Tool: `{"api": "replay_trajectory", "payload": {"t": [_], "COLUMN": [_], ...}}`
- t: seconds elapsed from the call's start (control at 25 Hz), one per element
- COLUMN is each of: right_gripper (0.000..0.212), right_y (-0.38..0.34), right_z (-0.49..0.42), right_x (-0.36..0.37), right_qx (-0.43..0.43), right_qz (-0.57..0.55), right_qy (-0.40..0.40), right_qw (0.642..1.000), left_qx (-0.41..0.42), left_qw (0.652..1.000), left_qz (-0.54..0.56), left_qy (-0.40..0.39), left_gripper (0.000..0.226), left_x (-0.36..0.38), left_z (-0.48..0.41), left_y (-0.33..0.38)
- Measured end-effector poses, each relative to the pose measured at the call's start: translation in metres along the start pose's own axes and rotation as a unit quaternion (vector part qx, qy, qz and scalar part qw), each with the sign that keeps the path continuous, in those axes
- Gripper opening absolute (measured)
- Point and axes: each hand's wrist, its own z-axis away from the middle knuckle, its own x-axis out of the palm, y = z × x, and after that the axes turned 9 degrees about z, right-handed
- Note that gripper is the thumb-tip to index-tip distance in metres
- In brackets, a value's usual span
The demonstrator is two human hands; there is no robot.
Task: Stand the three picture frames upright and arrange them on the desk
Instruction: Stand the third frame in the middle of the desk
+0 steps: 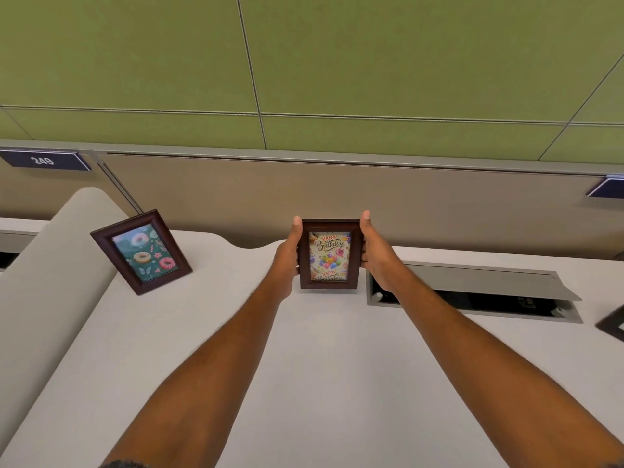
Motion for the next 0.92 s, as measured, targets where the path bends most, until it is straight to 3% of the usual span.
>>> {"api": "replay_trajectory", "payload": {"t": [0.2, 0.76, 0.92], "right_gripper": [0.063, 0.062, 0.072], "right_y": [0.001, 0.006, 0.006], "right_z": [-0.030, -0.053, -0.048], "right_x": [0.000, -0.001, -0.003], "right_qx": [0.000, 0.010, 0.009], "right_qz": [0.010, -0.002, 0.021], "right_qy": [0.013, 0.021, 0.018], "right_qw": [1.000, 1.000, 1.000], "left_qx": [-0.007, -0.018, 0.000], "left_qw": [1.000, 0.999, 0.998], "left_qz": [-0.012, -0.039, -0.067], "left_qy": [-0.007, -0.019, -0.011], "left_gripper": [0.067, 0.060, 0.061], "left_x": [0.001, -0.006, -0.008], "left_z": [-0.032, -0.063, -0.051], "left_y": [0.001, 0.001, -0.002]}}
